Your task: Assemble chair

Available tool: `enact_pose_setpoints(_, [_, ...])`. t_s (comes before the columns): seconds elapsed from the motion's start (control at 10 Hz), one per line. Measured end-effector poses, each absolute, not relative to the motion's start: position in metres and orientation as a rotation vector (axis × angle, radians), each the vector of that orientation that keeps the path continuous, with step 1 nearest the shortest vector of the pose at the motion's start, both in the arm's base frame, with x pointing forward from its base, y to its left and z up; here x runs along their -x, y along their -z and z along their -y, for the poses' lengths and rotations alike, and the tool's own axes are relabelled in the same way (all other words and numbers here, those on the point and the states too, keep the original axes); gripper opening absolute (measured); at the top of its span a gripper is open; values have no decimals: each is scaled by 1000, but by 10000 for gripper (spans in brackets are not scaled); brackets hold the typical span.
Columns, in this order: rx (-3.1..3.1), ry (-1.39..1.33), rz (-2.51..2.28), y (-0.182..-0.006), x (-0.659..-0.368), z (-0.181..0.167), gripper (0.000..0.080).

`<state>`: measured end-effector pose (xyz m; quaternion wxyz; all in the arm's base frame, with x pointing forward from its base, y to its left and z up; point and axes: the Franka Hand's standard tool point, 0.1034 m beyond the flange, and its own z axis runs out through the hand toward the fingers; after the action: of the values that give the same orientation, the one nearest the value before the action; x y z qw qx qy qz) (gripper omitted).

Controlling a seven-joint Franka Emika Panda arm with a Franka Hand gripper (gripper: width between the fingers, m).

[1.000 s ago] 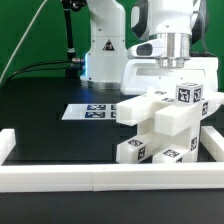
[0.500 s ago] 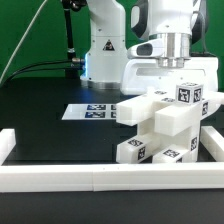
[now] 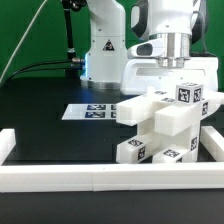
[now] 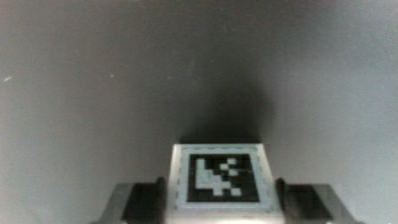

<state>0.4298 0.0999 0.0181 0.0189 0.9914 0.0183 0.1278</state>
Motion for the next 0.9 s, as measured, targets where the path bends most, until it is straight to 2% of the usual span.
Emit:
enact_pose_setpoints(0.4, [-3111, -399, -115, -64, -392, -92, 284])
enact_pose_setpoints(0.5, [-3120, -388, -126, -74, -393, -91, 284])
enact_pose_setpoints(0.6, [-3112, -385, -135, -78, -405, -82, 284])
enact_pose_setpoints(0.7, [-3131, -290, -150, -90, -416, -78, 284])
enact_pose_setpoints(0.8, [-3142, -295, -206, -117, -439, -69, 284])
enact_pose_setpoints(0.9, [-3135, -341, -195, -132, -465, -58, 284])
